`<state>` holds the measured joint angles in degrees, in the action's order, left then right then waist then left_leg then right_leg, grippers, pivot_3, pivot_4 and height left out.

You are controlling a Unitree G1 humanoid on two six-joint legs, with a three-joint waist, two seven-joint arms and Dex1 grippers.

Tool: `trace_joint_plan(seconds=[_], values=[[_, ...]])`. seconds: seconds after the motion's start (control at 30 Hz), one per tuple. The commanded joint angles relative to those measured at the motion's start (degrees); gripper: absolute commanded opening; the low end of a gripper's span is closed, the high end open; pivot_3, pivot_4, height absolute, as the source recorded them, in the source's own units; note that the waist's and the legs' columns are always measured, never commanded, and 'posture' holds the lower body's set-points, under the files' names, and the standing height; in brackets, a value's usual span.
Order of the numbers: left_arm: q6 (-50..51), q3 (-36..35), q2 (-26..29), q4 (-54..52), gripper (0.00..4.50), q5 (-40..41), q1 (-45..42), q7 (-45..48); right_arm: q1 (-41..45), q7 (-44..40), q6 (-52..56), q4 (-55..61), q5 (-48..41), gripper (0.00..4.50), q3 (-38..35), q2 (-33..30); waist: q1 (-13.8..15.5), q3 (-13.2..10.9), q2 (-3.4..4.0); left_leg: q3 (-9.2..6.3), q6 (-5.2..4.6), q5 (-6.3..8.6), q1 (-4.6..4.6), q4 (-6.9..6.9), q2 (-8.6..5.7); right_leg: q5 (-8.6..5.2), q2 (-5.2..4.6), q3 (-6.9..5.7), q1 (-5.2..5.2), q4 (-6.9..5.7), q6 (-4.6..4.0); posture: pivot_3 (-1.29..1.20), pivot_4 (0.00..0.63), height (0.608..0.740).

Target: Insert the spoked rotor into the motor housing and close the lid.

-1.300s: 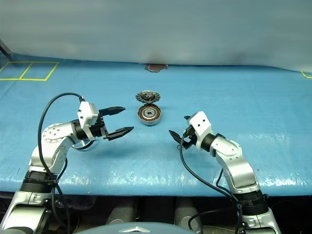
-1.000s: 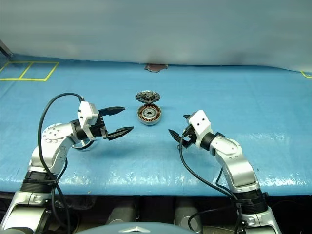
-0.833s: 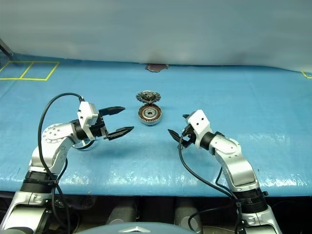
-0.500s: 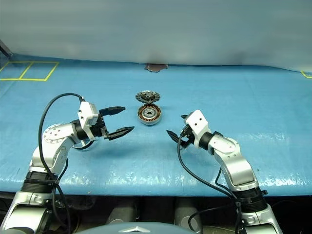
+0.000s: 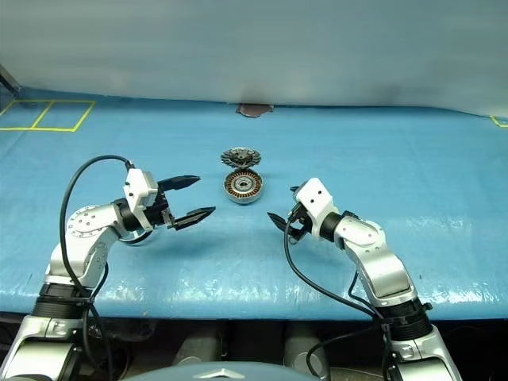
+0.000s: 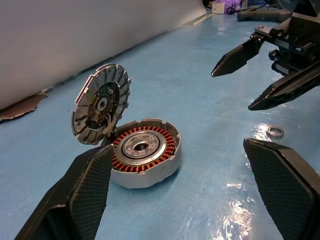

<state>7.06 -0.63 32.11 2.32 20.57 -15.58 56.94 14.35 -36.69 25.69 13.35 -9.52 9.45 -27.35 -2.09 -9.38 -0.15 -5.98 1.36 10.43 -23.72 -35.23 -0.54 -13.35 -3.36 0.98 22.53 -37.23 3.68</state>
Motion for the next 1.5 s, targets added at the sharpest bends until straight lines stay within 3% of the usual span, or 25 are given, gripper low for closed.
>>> trace_joint_plan(seconds=[0.03,0.33,0.57,0.67,0.97,1.5], values=[[-1.2,-1.6,1.0,-2.9,4.50,-0.1,0.6,-0.5,3.6,-2.2,0.4,-0.6,1.4,4.48,1.7,-1.3,0.0,0.0,0.00,0.00,0.00,0.00,0.01,-0.01,0.00,0.00,0.00,0.00,-0.01,0.00,0.00,0.00,0.150,0.740],[-0.3,-2.2,1.1,-7.5,4.50,0.4,5.5,-1.7,13.5,-10.7,0.8,-4.4,5.9,4.48,9.6,-4.7,0.0,0.0,0.00,0.00,0.00,0.00,0.01,0.04,0.01,0.00,-0.01,0.00,0.03,0.00,-0.03,0.00,0.150,0.740],[-1.2,-2.6,3.3,-6.9,4.50,0.5,5.2,-0.1,23.9,-15.7,-3.3,-16.1,9.1,4.48,15.3,-0.1,-0.3,0.0,0.00,0.02,0.01,0.00,0.05,0.01,0.01,0.01,0.00,-0.01,0.00,0.00,-0.04,0.00,0.150,0.740],[-2.0,-3.2,0.9,-4.2,4.50,2.2,5.8,-0.4,26.8,-16.2,-5.1,-21.6,10.3,4.48,16.2,2.5,-0.2,0.0,0.01,0.01,0.01,0.00,0.03,0.08,0.01,0.05,0.00,-0.02,0.04,0.00,0.01,0.00,0.150,0.740],[-4.5,-2.7,-2.9,-2.9,4.50,1.2,9.4,-1.9,32.2,-19.2,-9.0,-33.0,14.6,4.48,18.9,5.9,-0.2,0.0,0.02,0.00,0.04,-0.02,-0.01,0.10,0.01,0.34,0.02,-0.01,0.11,0.00,0.01,0.00,0.150,0.740],[-4.0,-1.7,-3.5,-5.0,4.50,1.3,10.9,-3.7,41.7,-23.9,-16.6,-46.1,20.7,4.48,21.1,11.6,-0.3,0.0,0.07,0.00,0.07,-0.04,0.00,0.13,0.02,0.35,0.05,0.00,0.17,-0.07,-0.03,0.00,0.150,0.740]])
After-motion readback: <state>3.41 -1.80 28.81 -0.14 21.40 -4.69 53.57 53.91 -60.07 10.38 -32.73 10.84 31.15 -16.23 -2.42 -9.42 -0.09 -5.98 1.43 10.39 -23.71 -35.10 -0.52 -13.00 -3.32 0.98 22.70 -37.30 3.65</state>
